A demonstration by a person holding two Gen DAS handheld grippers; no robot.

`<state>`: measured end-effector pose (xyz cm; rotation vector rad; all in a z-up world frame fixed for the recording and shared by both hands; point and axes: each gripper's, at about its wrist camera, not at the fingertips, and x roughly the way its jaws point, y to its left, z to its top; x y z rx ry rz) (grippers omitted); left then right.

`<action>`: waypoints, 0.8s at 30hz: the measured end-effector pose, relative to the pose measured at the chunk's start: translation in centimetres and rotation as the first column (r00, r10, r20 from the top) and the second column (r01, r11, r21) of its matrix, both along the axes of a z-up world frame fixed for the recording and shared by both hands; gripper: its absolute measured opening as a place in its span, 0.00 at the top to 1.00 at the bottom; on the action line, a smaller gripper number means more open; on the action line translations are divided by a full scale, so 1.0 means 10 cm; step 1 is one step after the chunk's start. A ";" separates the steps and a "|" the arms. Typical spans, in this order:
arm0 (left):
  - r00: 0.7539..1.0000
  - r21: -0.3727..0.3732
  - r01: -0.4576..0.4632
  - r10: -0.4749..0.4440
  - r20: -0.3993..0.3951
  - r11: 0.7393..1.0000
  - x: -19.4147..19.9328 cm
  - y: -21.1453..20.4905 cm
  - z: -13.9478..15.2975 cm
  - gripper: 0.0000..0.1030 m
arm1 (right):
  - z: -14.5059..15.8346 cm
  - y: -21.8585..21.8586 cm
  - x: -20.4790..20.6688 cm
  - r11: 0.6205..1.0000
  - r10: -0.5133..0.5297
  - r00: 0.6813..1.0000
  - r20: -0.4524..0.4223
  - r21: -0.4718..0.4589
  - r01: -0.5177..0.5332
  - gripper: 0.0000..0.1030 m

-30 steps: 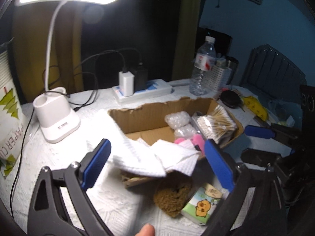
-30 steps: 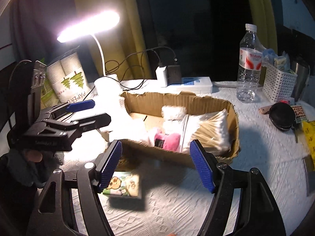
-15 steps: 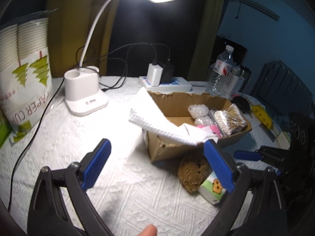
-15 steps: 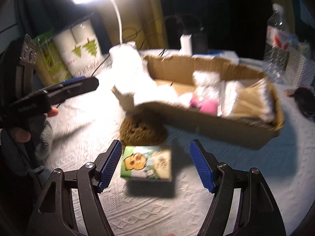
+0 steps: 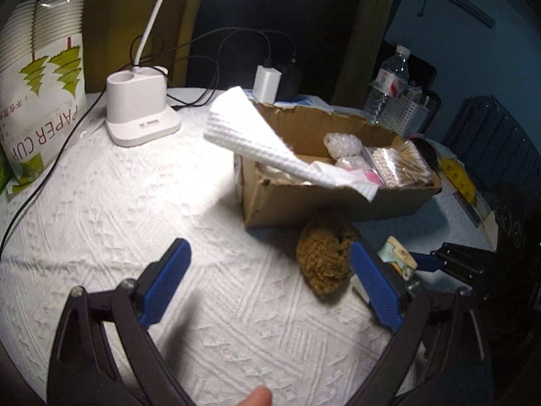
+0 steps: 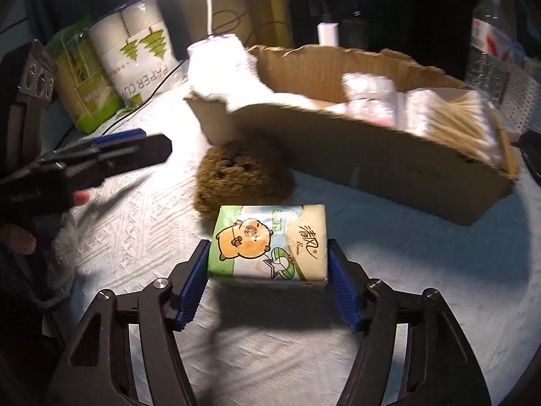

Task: Organize soft objects
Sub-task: 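Grasp the brown sponge with the left tool while the right tool grasps the cartoon tissue pack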

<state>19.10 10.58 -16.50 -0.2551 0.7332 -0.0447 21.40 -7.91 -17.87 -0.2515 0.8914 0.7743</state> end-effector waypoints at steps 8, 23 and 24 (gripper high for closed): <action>0.997 0.073 0.056 -0.051 -0.060 0.996 0.31 -0.47 -0.12 0.06 | 0.13 -0.46 0.07 0.996 -0.090 0.995 0.044 0.026 0.088 0.33; 0.986 0.127 0.131 -0.117 -0.114 0.983 0.50 -0.81 -0.25 0.56 | 0.31 -1.00 0.10 0.984 -0.166 0.982 0.091 0.081 0.158 0.33; 0.986 0.128 0.135 -0.121 -0.111 0.983 0.48 -0.82 -0.24 0.58 | 0.32 -1.00 0.10 0.984 -0.168 0.981 0.093 0.082 0.160 0.33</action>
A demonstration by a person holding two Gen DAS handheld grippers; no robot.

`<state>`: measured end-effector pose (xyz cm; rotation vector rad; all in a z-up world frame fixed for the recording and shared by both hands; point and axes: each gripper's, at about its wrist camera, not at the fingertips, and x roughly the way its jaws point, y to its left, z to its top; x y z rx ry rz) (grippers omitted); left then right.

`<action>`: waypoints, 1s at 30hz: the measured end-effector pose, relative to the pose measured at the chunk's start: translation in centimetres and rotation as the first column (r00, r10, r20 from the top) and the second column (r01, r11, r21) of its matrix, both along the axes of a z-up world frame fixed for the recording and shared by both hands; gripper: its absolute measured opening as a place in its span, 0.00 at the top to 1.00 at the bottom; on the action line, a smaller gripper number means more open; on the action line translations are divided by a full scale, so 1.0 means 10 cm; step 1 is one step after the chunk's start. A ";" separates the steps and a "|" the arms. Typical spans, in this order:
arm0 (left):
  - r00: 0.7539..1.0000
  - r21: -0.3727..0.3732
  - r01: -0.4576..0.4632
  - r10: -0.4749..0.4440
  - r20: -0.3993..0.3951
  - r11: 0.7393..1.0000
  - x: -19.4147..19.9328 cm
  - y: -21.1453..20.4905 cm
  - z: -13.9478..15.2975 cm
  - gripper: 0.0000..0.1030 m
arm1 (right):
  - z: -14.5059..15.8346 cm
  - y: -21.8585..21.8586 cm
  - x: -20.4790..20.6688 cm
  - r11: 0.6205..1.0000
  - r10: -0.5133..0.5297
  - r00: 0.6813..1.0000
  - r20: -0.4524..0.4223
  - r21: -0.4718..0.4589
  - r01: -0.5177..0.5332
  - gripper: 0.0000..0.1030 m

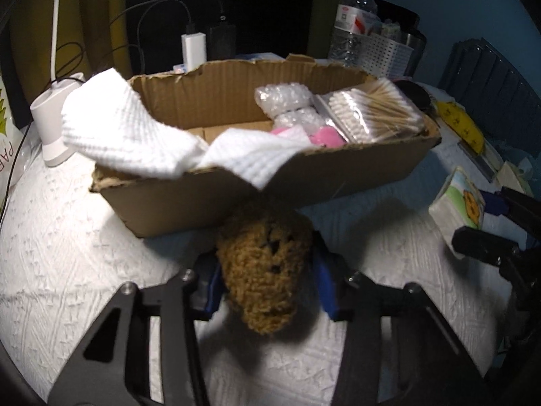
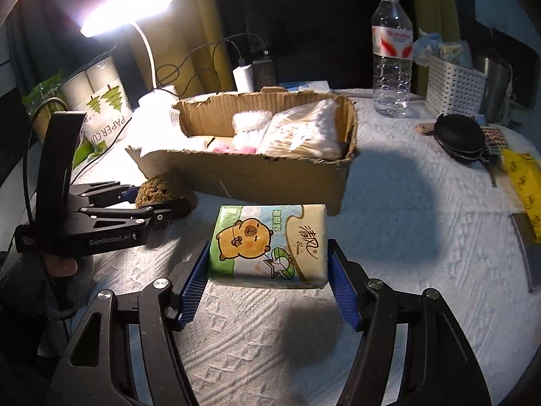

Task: Organize soft objects
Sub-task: 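Grasp the brown sponge with the left tool while the right tool grasps the cartoon tissue pack, then drop the sponge into the box with the left tool while the right tool places the tissue pack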

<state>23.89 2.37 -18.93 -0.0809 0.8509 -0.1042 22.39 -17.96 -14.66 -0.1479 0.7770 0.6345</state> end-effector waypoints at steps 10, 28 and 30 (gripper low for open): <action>0.994 -0.043 0.002 0.003 0.108 0.999 -0.42 0.11 0.52 0.59 | 0.19 0.03 -0.09 1.000 0.005 0.999 0.045 0.006 -0.006 0.33; 0.987 -0.009 -0.008 0.010 0.160 1.000 0.11 0.50 0.74 0.59 | 0.54 0.34 0.10 0.999 0.043 0.993 0.113 0.010 -0.044 0.33; 0.991 -0.006 -0.005 0.005 0.131 1.000 0.22 0.51 0.65 0.59 | 0.56 0.36 0.17 0.999 0.042 0.992 0.116 0.013 -0.044 0.33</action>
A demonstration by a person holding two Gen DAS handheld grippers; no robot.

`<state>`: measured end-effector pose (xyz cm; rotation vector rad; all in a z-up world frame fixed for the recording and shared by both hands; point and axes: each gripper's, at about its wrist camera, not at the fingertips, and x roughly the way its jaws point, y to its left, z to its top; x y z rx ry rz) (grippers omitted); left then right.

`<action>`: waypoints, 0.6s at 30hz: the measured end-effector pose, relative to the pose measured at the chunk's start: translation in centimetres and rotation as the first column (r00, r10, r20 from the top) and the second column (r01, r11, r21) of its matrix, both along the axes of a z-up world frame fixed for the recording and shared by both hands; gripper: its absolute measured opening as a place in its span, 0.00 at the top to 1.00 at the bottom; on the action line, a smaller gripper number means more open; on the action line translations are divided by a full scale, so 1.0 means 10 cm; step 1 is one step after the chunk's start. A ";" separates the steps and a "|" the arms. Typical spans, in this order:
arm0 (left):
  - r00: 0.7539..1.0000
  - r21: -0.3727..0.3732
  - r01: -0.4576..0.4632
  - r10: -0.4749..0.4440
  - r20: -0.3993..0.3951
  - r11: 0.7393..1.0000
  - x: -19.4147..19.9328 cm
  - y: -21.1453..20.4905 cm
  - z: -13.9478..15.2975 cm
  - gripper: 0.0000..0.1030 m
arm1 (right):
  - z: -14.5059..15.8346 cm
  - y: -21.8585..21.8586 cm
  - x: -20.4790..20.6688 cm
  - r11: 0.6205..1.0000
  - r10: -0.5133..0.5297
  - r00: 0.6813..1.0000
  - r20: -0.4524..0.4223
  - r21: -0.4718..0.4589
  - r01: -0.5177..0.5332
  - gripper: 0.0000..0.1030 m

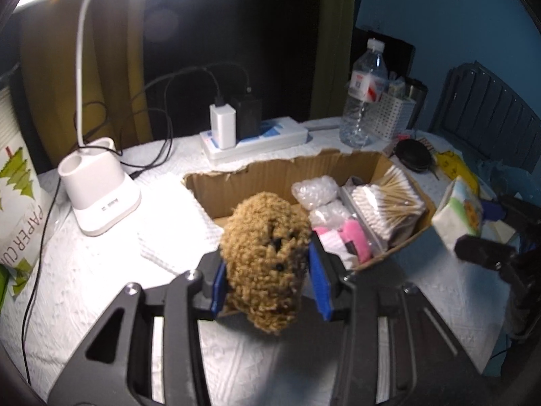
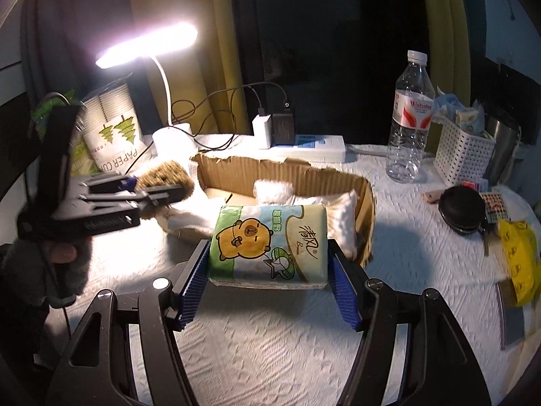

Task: Organize soft objects
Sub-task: 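Drop the sponge into the box with the left tool while the right tool places the tissue pack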

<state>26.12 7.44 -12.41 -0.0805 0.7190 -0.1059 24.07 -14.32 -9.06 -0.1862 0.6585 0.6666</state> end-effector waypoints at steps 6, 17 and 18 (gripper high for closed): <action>0.999 0.002 0.006 -0.006 -0.054 1.000 0.24 -0.04 -0.17 0.59 | 0.00 0.04 0.17 1.000 0.001 1.000 0.000 0.005 -0.001 0.33; 0.995 0.095 0.041 -0.032 -0.095 0.995 0.50 -0.29 -0.32 0.58 | -0.11 0.03 0.45 1.000 -0.002 1.000 -0.026 0.017 0.003 0.33; 0.995 0.110 0.048 -0.038 -0.096 0.993 0.50 -0.32 -0.32 0.58 | -0.13 0.03 0.48 1.000 -0.003 1.000 -0.028 0.016 0.003 0.33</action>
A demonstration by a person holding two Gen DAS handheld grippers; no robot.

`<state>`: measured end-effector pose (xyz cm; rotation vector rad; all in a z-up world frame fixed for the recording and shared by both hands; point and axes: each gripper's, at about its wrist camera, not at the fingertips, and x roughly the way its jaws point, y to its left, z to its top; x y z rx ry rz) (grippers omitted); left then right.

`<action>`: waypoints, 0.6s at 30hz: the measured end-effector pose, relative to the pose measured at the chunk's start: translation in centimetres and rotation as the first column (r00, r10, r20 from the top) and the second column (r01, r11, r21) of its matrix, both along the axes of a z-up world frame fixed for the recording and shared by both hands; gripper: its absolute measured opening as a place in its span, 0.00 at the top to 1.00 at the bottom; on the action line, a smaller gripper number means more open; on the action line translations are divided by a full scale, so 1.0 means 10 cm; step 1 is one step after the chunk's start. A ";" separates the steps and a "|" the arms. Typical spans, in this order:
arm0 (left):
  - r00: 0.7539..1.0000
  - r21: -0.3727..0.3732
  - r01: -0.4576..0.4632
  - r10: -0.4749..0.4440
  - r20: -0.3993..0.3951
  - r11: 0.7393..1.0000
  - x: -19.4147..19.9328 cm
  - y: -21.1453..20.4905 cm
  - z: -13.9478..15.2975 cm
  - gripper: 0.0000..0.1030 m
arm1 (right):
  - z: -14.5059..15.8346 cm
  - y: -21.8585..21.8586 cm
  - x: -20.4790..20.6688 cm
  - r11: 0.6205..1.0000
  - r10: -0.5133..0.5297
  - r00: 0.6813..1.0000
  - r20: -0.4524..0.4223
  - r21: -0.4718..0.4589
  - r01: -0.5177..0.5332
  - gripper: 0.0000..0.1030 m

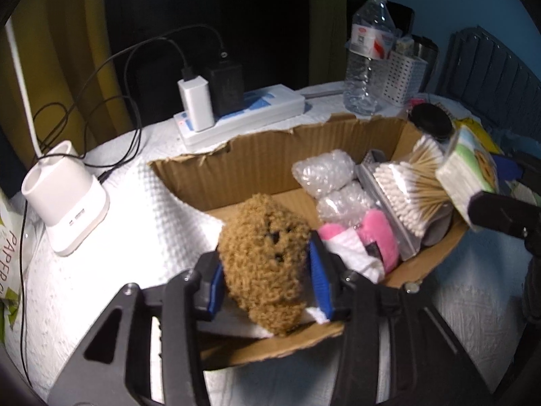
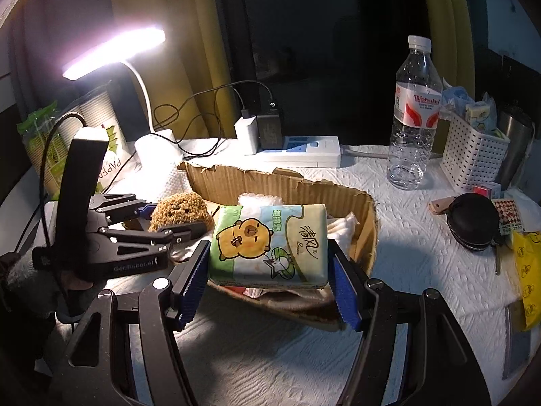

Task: Organize soft objects
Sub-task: 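Drop the sponge into the box with the left tool while the right tool places the tissue pack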

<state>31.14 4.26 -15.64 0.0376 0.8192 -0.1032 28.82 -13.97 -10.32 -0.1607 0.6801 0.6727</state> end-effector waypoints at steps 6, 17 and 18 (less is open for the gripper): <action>1.000 -0.024 -0.015 0.015 -0.006 1.000 0.02 0.04 0.02 0.48 | -0.07 0.04 0.10 1.000 0.001 1.000 -0.013 -0.004 -0.001 0.33; 0.997 -0.067 -0.037 0.041 0.072 0.997 -0.15 0.10 0.27 0.24 | -0.13 0.16 0.23 1.000 -0.016 1.000 -0.006 0.008 0.016 0.32; 0.996 -0.071 -0.039 0.045 0.078 0.997 -0.18 0.10 0.29 0.23 | -0.12 0.15 0.23 1.000 -0.022 1.000 -0.002 0.009 0.022 0.32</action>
